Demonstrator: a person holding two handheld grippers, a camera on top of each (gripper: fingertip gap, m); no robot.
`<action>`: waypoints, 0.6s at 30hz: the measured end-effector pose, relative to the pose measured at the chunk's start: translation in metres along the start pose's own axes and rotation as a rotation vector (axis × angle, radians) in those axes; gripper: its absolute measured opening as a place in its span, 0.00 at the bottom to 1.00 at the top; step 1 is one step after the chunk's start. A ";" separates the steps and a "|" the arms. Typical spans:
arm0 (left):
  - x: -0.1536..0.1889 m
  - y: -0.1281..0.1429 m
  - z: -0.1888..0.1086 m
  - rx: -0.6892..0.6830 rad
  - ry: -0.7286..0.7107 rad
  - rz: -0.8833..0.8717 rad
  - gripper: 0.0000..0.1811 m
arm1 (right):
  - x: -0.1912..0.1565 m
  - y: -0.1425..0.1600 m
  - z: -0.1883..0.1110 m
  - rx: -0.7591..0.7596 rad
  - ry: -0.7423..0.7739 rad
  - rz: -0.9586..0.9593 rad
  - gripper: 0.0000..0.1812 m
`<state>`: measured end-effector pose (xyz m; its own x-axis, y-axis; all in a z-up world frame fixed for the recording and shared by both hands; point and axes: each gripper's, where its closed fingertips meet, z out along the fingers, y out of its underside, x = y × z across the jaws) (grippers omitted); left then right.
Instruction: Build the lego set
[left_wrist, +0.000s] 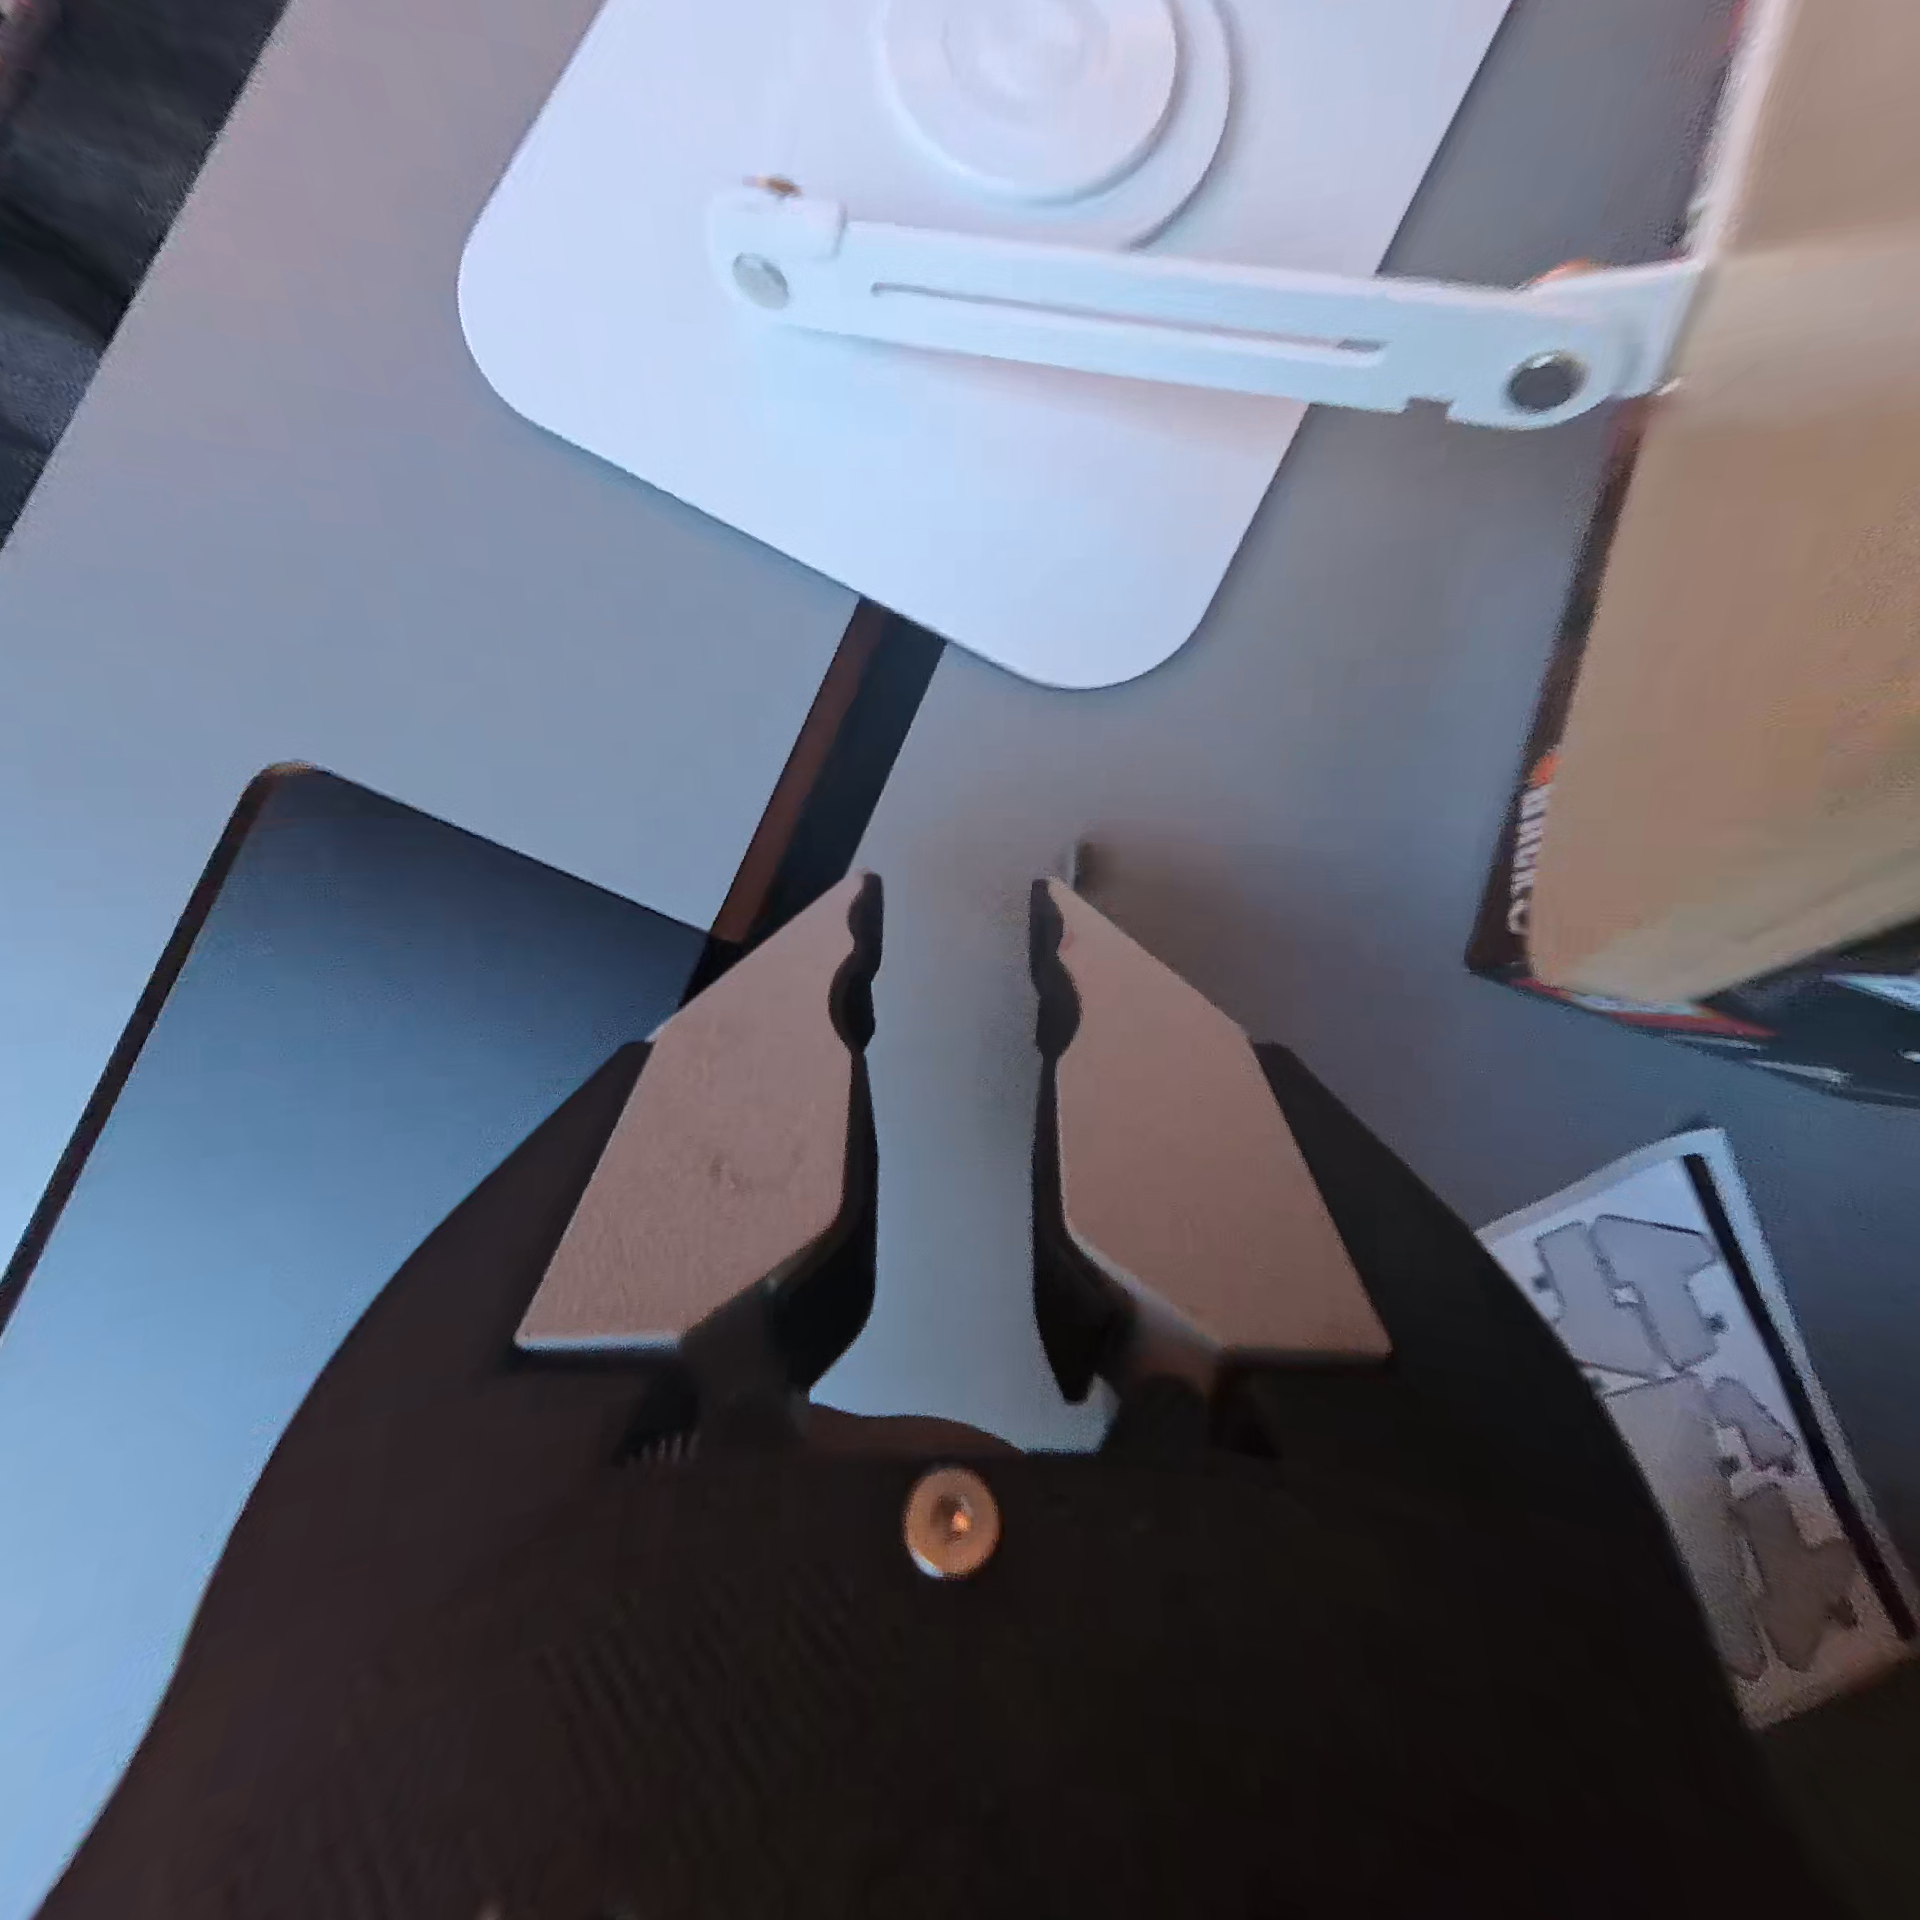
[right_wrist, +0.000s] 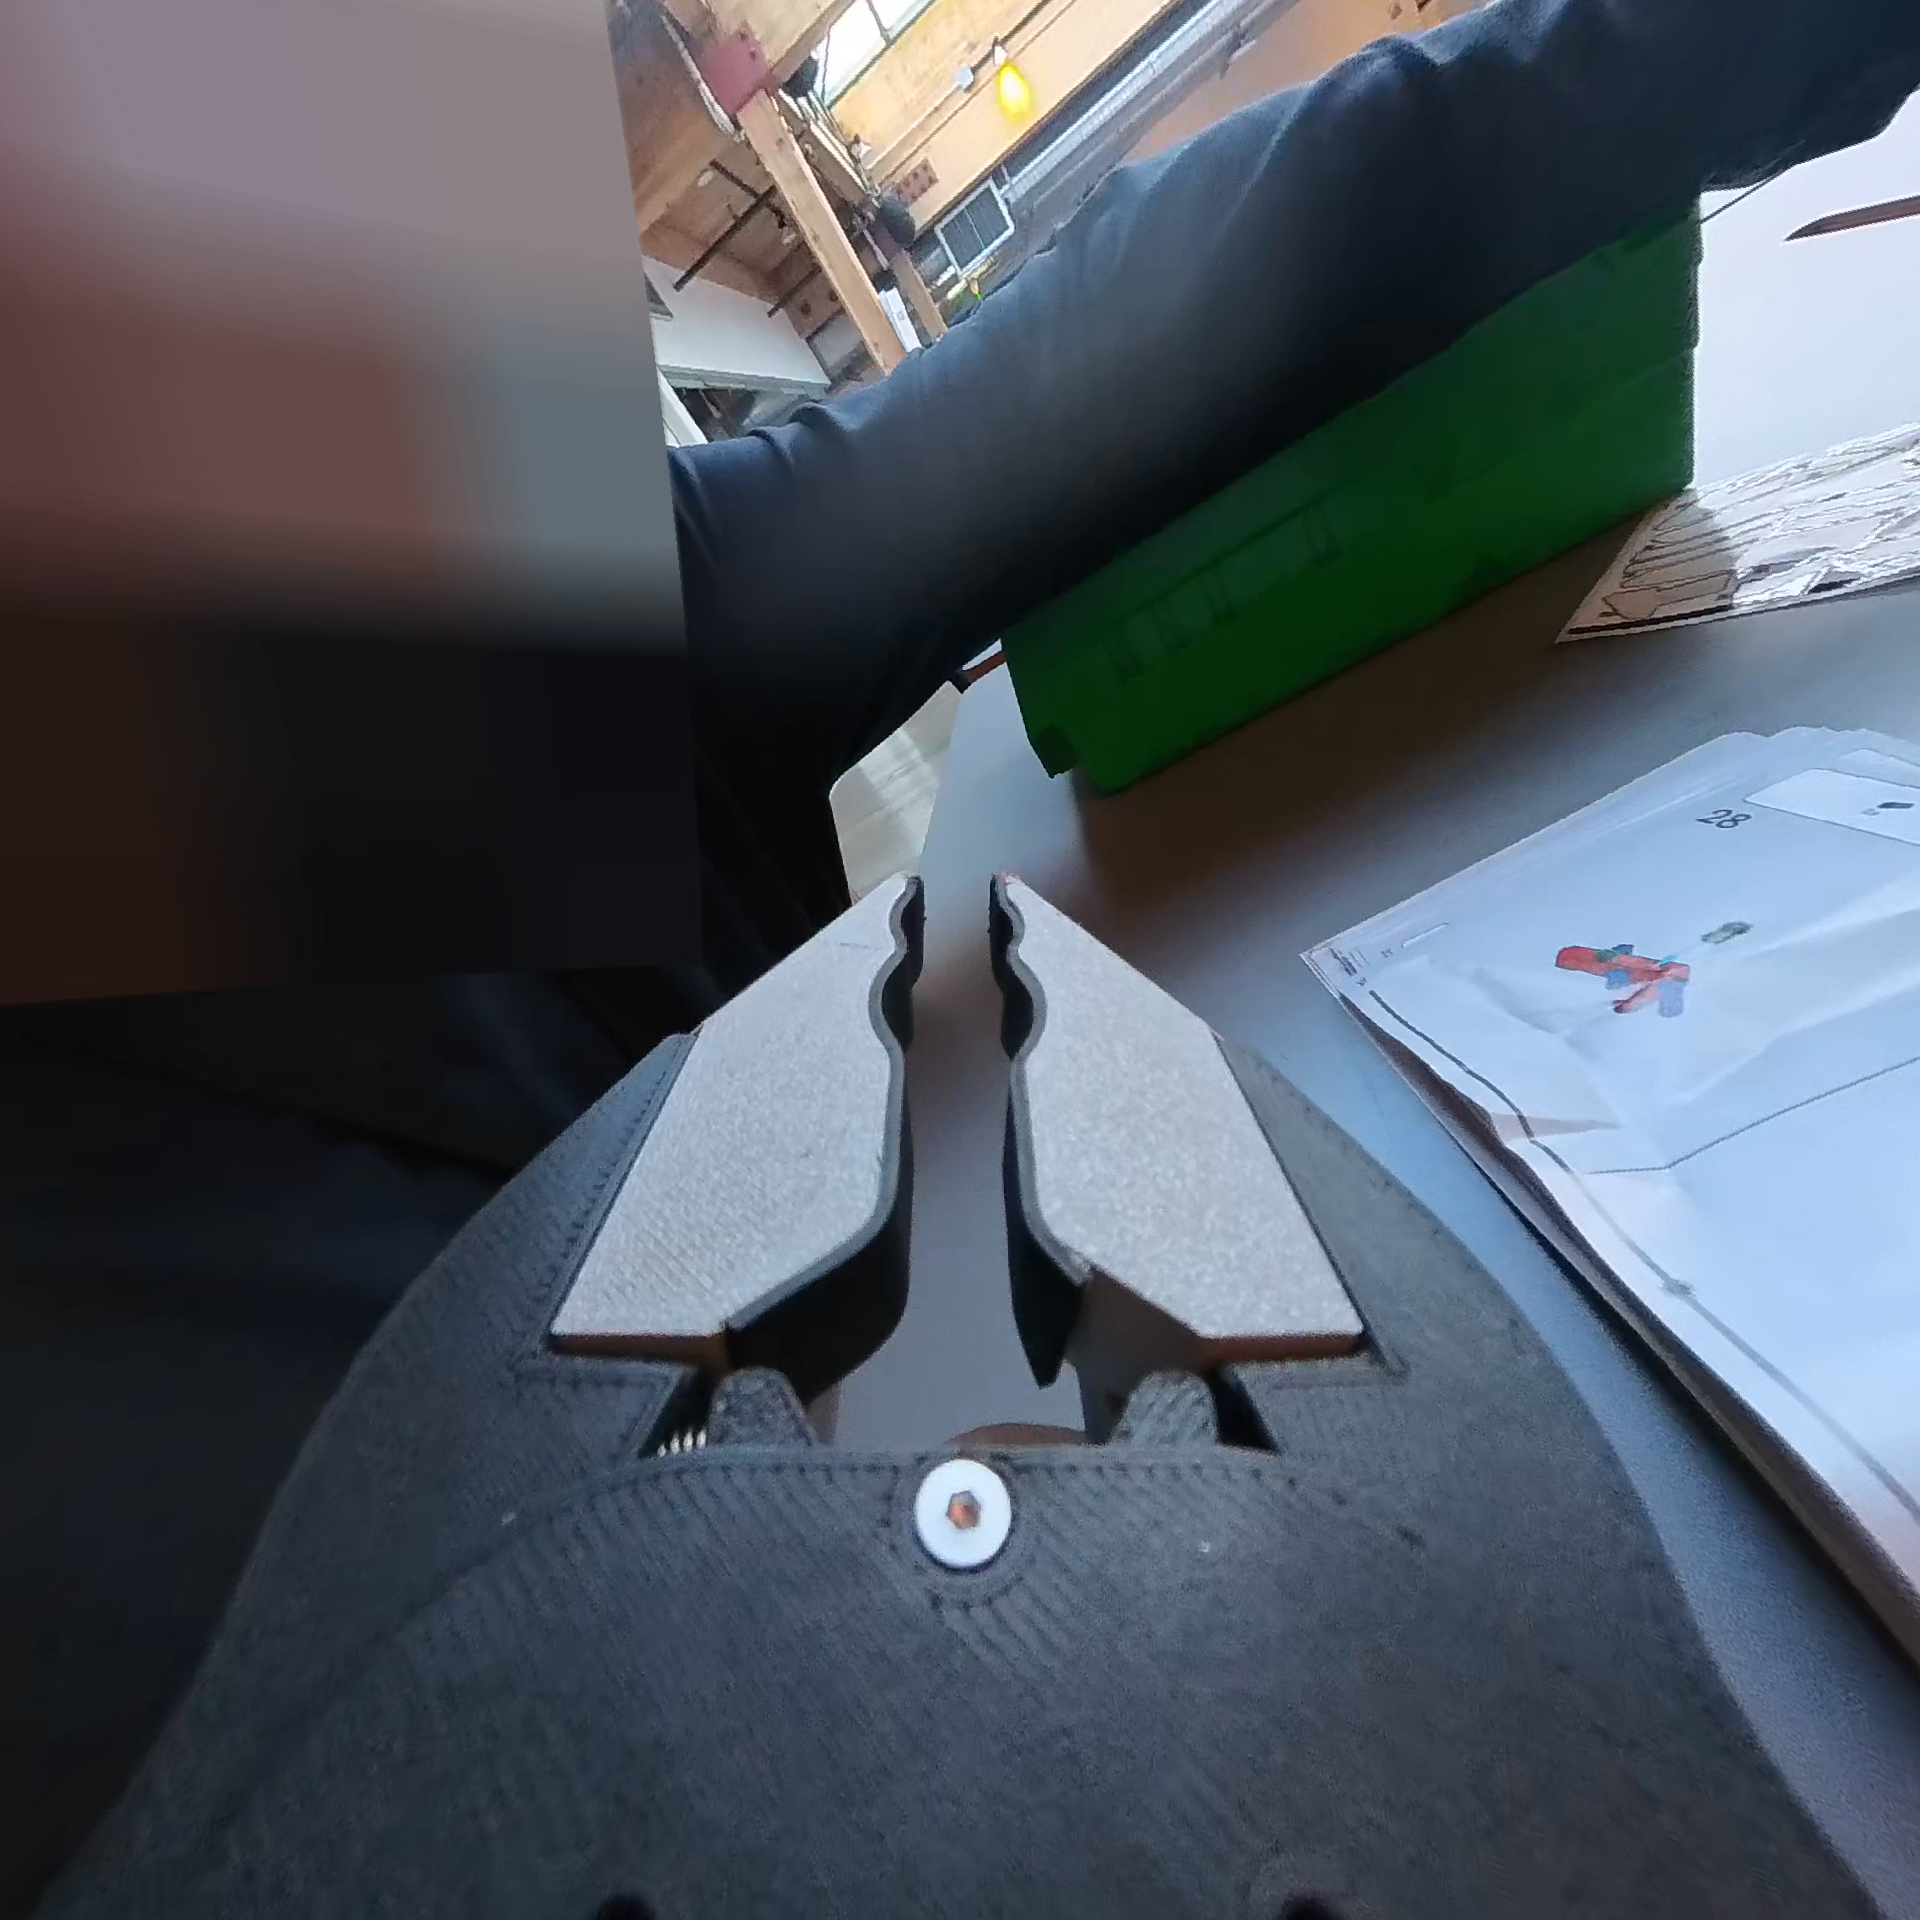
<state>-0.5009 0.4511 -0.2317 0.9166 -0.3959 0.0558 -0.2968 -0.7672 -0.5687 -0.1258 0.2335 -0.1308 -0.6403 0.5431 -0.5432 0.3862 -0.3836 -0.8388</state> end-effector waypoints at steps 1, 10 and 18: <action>0.000 0.002 0.001 -0.007 -0.004 0.003 0.14 | 0.000 0.000 0.000 -0.002 -0.001 -0.001 0.05; 0.011 -0.002 0.003 0.041 0.077 -0.085 0.20 | -0.001 -0.001 0.000 0.003 -0.007 0.001 0.05; 0.016 0.001 0.011 0.016 0.076 -0.057 0.19 | -0.001 0.000 0.001 0.000 -0.013 0.009 0.05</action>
<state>-0.4837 0.4493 -0.2401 0.9086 -0.3896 0.1506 -0.2399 -0.7818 -0.5755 -0.1258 0.2322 -0.1307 -0.6452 0.5303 -0.5500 0.3918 -0.3883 -0.8341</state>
